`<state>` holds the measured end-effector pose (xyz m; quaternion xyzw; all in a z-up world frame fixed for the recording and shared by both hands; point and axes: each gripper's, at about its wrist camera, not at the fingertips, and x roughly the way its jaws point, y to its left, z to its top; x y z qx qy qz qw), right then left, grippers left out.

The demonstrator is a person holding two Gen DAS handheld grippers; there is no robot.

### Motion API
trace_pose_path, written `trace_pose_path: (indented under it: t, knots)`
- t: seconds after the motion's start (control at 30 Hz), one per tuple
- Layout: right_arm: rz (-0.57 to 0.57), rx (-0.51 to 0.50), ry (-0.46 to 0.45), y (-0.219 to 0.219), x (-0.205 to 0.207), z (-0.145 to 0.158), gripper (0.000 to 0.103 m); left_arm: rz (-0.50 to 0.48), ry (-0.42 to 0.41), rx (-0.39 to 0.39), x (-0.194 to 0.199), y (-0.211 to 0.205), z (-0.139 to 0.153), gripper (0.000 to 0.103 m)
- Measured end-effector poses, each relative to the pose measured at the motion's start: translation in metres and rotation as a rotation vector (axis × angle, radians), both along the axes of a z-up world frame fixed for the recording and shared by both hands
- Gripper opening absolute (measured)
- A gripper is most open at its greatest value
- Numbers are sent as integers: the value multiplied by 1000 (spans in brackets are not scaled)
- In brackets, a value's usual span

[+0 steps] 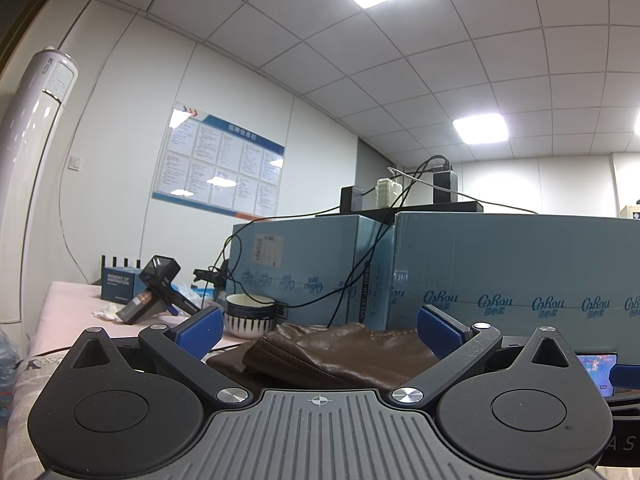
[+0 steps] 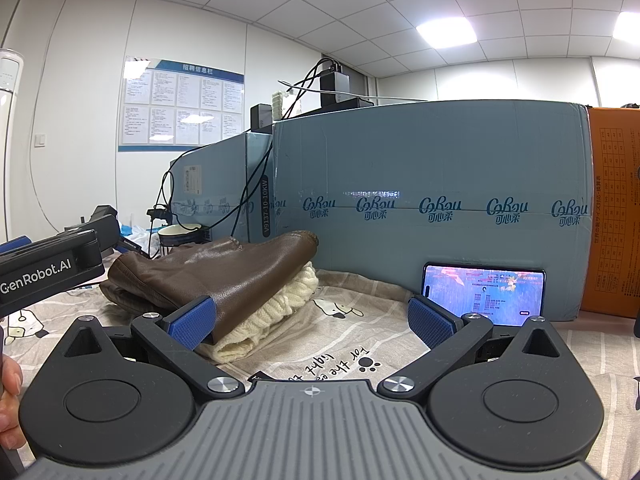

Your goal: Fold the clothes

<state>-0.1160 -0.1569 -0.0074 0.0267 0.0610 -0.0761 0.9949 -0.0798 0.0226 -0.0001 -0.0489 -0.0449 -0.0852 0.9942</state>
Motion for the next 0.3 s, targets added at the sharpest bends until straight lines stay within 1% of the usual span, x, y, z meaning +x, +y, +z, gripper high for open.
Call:
trace_pose_path:
  t: [0.3]
  knots:
    - [0, 0, 0, 0, 0, 0, 103, -3, 1, -1, 2, 0, 1, 103]
